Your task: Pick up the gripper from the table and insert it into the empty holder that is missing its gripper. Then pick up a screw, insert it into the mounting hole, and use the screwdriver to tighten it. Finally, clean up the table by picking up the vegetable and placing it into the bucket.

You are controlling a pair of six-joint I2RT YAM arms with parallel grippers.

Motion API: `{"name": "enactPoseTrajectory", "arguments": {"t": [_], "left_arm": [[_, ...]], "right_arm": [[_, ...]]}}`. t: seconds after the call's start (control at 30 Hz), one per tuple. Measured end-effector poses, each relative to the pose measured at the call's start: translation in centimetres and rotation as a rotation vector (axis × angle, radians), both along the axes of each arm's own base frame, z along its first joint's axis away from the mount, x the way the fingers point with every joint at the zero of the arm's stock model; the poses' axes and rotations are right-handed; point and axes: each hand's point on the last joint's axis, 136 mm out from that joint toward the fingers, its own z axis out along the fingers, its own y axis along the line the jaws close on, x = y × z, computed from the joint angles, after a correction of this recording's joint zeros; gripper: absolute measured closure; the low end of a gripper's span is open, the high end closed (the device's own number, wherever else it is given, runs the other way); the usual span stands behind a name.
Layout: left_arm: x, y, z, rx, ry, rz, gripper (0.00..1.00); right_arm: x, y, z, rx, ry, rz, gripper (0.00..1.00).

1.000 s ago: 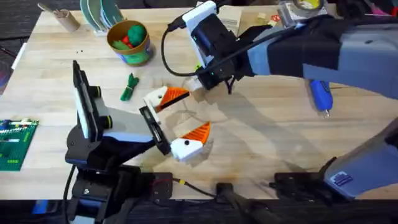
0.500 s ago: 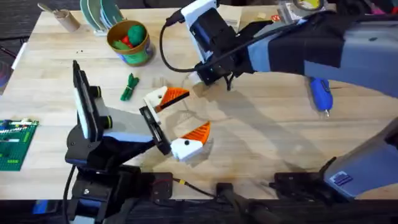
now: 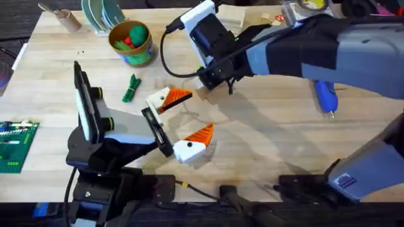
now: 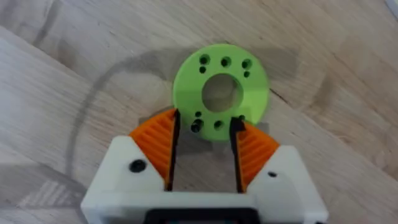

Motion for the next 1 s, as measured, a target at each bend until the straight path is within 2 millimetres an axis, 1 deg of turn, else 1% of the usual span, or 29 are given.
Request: {"name": "enactPoseTrajectory", "arguments": {"t": [0.13,0.23,0.57,0.83,0.9,1.0], "left_arm": [[0.00,0.00,0.00,0.000,0.000,0.000,0.008],[0.00,0.00,0.00,0.000,0.000,0.000,0.008],[0.00,0.00,0.00,0.000,0.000,0.000,0.008],[0.00,0.00,-0.01,0.000,0.000,0.000,0.008],[0.00,0.00,0.00,0.000,0.000,0.000,0.008],[0.00,0.00,0.00,0.000,0.000,0.000,0.008]], "right_arm": [[0.06,-0.08,0.02,-0.005,-0.004,-0.001,0.513],[0.07,-0.08,0.03,-0.005,-0.004,-0.001,0.537],[0.17,0.00,0.16,-0.002,-0.008,-0.001,0.787],[0.21,0.02,0.20,-0.012,-0.013,0.019,0.870],[0.19,0.02,0.20,-0.016,-0.014,0.027,0.871],[0.17,0.02,0.19,-0.019,-0.014,0.032,0.821]]}}
